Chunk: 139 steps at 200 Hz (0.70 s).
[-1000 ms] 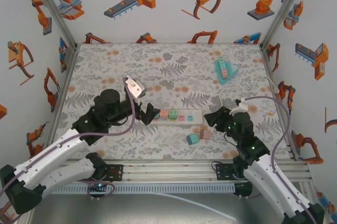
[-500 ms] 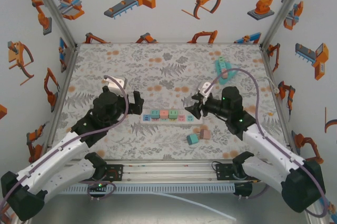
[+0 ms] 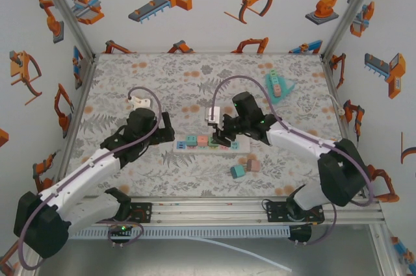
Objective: Pull the plug off the socket
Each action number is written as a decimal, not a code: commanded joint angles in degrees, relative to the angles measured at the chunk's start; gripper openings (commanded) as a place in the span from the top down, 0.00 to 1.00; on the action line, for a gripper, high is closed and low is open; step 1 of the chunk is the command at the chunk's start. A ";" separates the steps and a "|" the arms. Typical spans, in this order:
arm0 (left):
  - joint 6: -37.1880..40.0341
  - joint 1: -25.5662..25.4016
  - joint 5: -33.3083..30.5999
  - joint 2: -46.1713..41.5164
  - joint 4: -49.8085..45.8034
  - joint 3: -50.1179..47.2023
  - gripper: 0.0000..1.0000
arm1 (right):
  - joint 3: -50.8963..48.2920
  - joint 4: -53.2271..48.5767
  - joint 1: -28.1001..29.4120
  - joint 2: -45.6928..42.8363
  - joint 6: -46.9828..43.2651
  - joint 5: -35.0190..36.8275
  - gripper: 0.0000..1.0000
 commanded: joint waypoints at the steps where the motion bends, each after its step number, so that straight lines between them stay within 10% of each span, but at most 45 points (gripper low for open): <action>1: -3.16 1.06 5.71 3.68 -1.50 2.03 0.02 | 3.42 -7.37 1.20 3.70 -4.00 -0.77 0.45; 139: -4.52 1.17 14.23 21.62 -2.02 5.83 0.31 | 4.84 -5.84 2.80 7.72 -4.15 4.41 0.72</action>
